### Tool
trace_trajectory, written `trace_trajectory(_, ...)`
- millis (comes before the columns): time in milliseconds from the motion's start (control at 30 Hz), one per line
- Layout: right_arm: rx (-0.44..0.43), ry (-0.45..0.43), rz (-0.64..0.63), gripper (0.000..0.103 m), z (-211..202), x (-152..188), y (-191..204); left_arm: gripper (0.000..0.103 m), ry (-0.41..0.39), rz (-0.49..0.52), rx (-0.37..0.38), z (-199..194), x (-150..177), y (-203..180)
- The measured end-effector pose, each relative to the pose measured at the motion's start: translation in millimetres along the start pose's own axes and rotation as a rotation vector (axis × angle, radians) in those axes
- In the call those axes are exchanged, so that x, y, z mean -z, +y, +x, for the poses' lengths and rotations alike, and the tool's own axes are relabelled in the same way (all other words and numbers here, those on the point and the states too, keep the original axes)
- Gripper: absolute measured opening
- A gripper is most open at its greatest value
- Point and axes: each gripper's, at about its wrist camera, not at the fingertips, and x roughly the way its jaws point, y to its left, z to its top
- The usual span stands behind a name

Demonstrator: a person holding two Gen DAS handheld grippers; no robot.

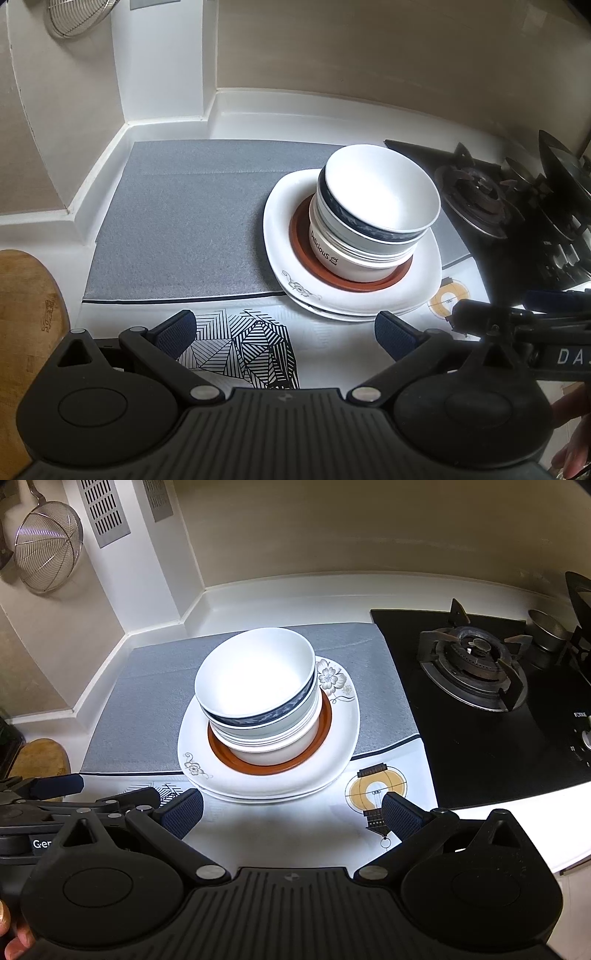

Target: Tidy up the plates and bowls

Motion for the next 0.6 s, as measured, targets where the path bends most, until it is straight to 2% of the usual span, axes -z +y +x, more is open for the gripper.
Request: trace_trajectory(600, -0.001, 0.015, -0.001, 0.102, 7.1, -4.3, 0.4, 0.103, 0.003, -0.017, 0.007, 6.8, -2.3, 2.1)
